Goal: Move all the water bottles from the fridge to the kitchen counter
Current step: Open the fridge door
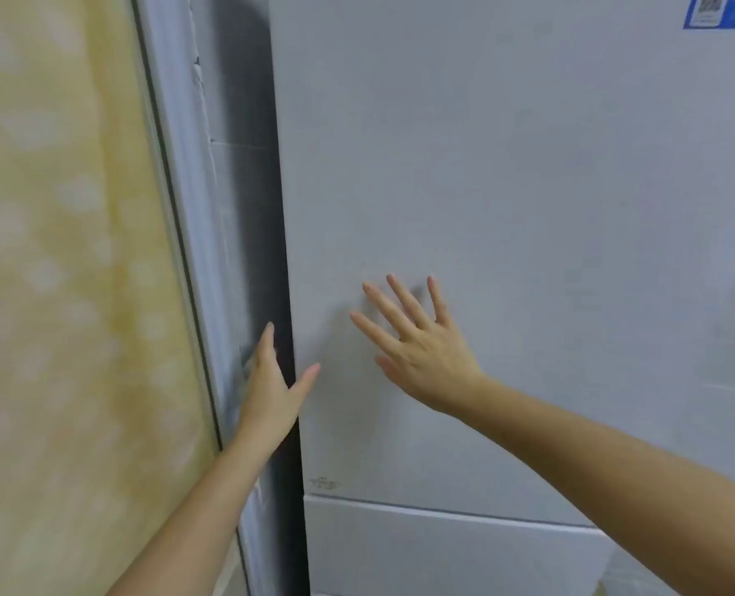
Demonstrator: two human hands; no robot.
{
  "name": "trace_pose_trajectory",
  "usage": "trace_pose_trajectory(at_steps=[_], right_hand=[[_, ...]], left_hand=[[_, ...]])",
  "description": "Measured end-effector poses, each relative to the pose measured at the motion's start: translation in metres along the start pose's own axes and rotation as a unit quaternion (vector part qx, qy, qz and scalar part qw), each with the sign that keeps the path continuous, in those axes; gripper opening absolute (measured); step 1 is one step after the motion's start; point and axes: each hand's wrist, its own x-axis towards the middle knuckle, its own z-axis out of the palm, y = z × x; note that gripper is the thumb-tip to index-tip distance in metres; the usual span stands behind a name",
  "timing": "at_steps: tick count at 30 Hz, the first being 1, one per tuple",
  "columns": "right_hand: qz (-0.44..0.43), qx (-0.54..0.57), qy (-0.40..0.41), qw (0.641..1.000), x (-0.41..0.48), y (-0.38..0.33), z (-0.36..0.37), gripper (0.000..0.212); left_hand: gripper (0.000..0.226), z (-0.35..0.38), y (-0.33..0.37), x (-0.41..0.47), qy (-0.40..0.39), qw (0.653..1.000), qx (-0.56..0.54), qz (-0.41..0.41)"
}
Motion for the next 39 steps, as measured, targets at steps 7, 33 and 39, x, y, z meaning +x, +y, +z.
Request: trace_pose_trajectory(at_steps=[7,33,39], right_hand=[[-0.069,-0.074,0.058,0.993,0.03,0.008,0.034,0.064],[0.197,0.046,0.019,0.979,0.024,-0.084,-0.057,0.065],[0.42,0.24,0.011,0.875,0.047,-0.106,-0.118,0.093]], left_hand=[[0.014,0.001,-0.013,0.027,-0.05,0.999,-0.006,-0.009],[0.028,-0.049,-0.001,-0.049,-0.116,0.991,-0.061,0.038],[0.072,-0.049,0.005,-0.077,-0.176,0.955,-0.235,-0.033]])
